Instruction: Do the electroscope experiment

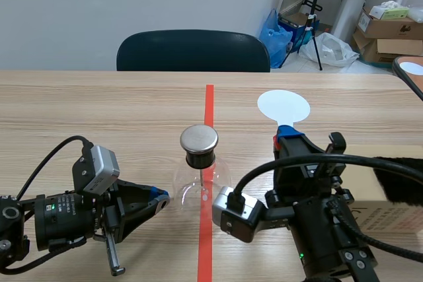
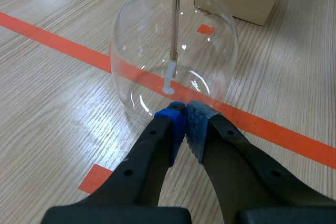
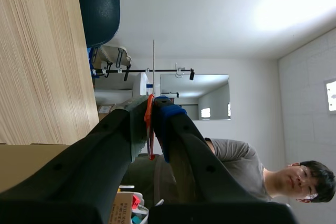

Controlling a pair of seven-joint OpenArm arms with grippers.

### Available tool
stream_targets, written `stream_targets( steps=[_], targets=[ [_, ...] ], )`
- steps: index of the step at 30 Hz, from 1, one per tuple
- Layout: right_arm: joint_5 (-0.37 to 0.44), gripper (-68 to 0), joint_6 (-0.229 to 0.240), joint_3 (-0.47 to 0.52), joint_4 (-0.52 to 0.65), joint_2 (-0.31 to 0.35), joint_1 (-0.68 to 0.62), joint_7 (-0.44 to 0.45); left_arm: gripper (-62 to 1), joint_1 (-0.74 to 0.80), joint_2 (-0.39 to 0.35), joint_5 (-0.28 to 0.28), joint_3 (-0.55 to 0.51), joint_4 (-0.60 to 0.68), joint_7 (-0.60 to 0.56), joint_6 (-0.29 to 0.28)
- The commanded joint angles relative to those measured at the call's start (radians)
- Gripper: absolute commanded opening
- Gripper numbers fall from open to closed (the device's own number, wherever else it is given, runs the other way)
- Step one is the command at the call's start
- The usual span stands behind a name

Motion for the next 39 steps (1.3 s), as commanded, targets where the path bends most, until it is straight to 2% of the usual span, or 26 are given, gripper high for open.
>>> stream_targets(
  steps=[1,28,33,39],
  targets=[
    [-0.002,-65.7,-0.014,-0.003,0.024,0.008,0.009,0.000,-57.5,-0.003,0.003,-0.010,-0.002,0.017,-0.014,-0.003],
    [-0.002,-65.8,-0.014,-0.003,0.024,0.008,0.009,0.034,-57.5,-0.003,0.003,-0.010,-0.002,0.017,-0.018,-0.002],
    [-0.002,-65.8,-0.014,-0.003,0.024,0.008,0.009,0.114,-57.5,-0.003,0.003,-0.010,-0.002,0.017,-0.018,-0.002],
    [0.009,-65.8,-0.014,-0.003,0.024,0.008,0.009,0.266,-57.5,-0.003,0.003,-0.010,-0.002,0.017,-0.017,-0.002]
  ],
)
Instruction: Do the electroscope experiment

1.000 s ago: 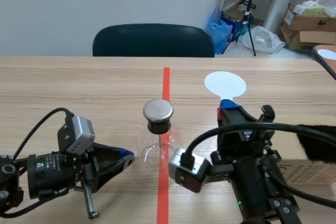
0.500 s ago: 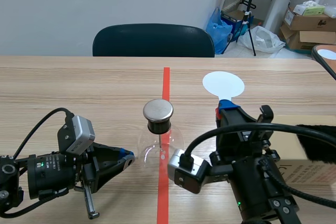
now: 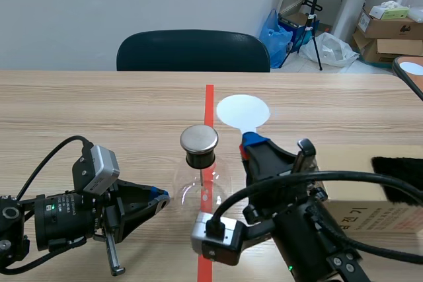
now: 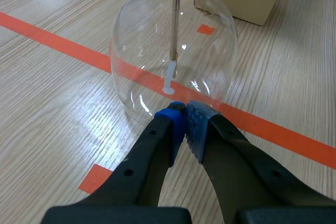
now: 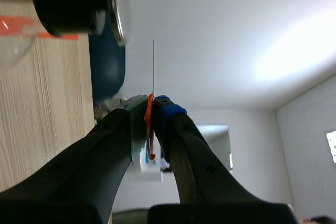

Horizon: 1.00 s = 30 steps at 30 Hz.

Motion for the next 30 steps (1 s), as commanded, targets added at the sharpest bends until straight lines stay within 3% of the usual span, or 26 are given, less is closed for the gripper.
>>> stream_targets(
  steps=[1,12,30],
  targets=[
    [0.004,-65.8,-0.014,-0.003,0.024,0.008,0.009,0.024,-57.5,-0.003,0.003,-0.010,-0.002,0.017,-0.017,-0.002],
    [0.004,-65.8,-0.014,-0.003,0.024,0.008,0.009,0.198,-57.5,-0.003,0.003,-0.010,-0.002,0.017,-0.017,-0.002],
    [0.004,-65.8,-0.014,-0.003,0.024,0.008,0.009,0.245,-57.5,-0.003,0.002,-0.010,-0.002,0.017,-0.017,-0.002]
  ],
)
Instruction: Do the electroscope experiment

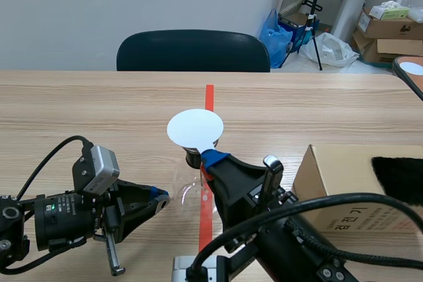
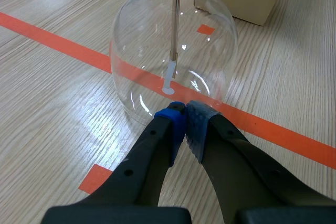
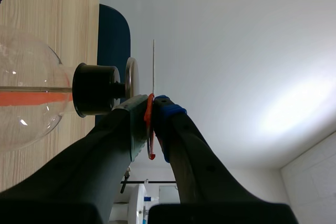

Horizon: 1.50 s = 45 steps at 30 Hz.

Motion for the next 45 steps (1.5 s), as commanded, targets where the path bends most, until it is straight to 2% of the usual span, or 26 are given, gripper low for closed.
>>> stream_targets(
  steps=[1,22,27,40,45],
  targets=[
    [0.001,-65.8,-0.014,-0.003,0.024,0.008,0.009,-0.004,-57.5,-0.003,0.002,-0.010,-0.002,0.017,-0.017,-0.002],
    [0.001,-65.8,-0.014,-0.003,0.024,0.008,0.009,-0.021,-57.5,-0.003,0.002,-0.010,-0.002,0.017,-0.017,0.016],
    [0.001,-65.8,-0.014,-0.003,0.024,0.008,0.009,-0.115,-57.5,-0.003,0.000,-0.010,-0.002,0.017,-0.017,0.016],
    [0.000,-65.8,-0.014,-0.003,0.024,0.008,0.009,-0.513,-57.5,-0.003,-0.001,-0.018,-0.002,0.017,-0.032,0.016],
    [0.000,-65.8,-0.014,-0.003,0.024,0.008,0.009,-0.634,-57.5,-0.002,-0.001,-0.018,-0.002,0.017,-0.042,0.016]
  ],
)
